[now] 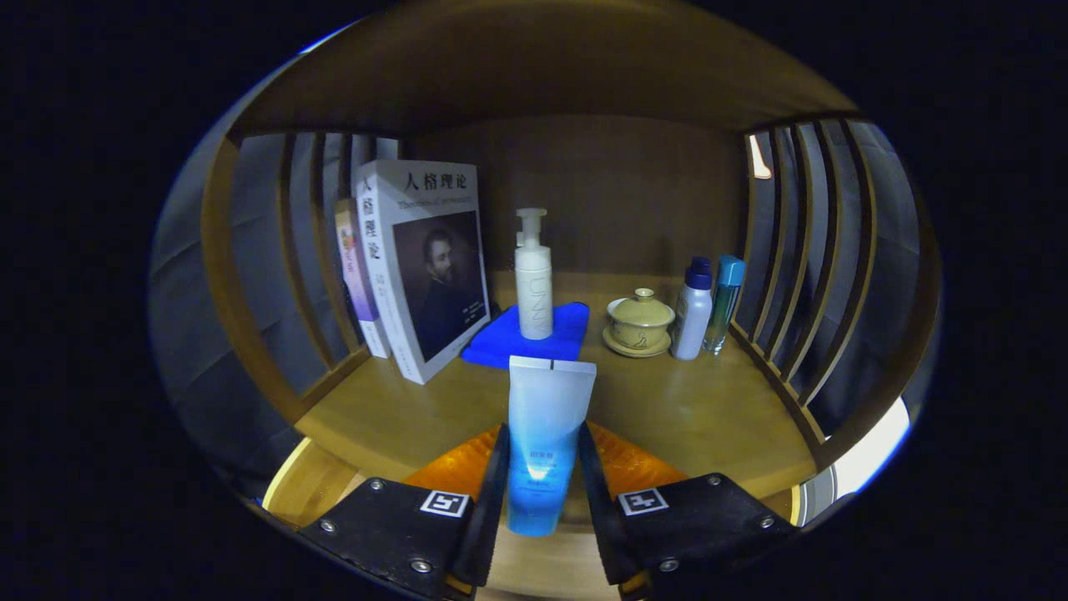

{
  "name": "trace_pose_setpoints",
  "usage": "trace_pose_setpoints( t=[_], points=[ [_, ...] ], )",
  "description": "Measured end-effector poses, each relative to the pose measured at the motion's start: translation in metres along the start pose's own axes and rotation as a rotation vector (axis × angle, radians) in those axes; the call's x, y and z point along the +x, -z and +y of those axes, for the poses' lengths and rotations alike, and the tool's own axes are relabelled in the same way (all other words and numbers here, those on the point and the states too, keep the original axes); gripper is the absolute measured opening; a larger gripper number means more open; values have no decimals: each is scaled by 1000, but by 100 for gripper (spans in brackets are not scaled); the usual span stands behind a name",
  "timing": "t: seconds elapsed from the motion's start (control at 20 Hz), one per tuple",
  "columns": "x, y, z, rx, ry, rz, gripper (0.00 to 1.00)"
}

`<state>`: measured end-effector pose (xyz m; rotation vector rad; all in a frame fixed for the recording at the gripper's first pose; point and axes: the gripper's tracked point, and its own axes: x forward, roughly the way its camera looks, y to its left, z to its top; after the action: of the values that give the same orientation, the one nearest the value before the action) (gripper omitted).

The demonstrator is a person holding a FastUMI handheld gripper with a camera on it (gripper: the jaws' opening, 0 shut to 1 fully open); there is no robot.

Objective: Pull open the drawer, take out the items inside it, and place them on the countertop above the cabinet.

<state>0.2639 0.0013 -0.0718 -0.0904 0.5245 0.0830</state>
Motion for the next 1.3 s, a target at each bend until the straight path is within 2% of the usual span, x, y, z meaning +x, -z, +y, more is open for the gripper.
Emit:
trace_pose_setpoints(
  t=[0.25,0.4,0.55,0.7,1.05,1.3],
  points=[
    [22,-1,-9,28,54,-6,55],
    [15,-2,-18,-4,107,-29,72],
    [-6,-16,-18,-54,123,-128,94],
    [-41,-18,-13,-73,123,-204,94],
    [-102,6,14,-9,54,-261,94],
    [-147,34,23,1,44,-305,94]
  ],
)
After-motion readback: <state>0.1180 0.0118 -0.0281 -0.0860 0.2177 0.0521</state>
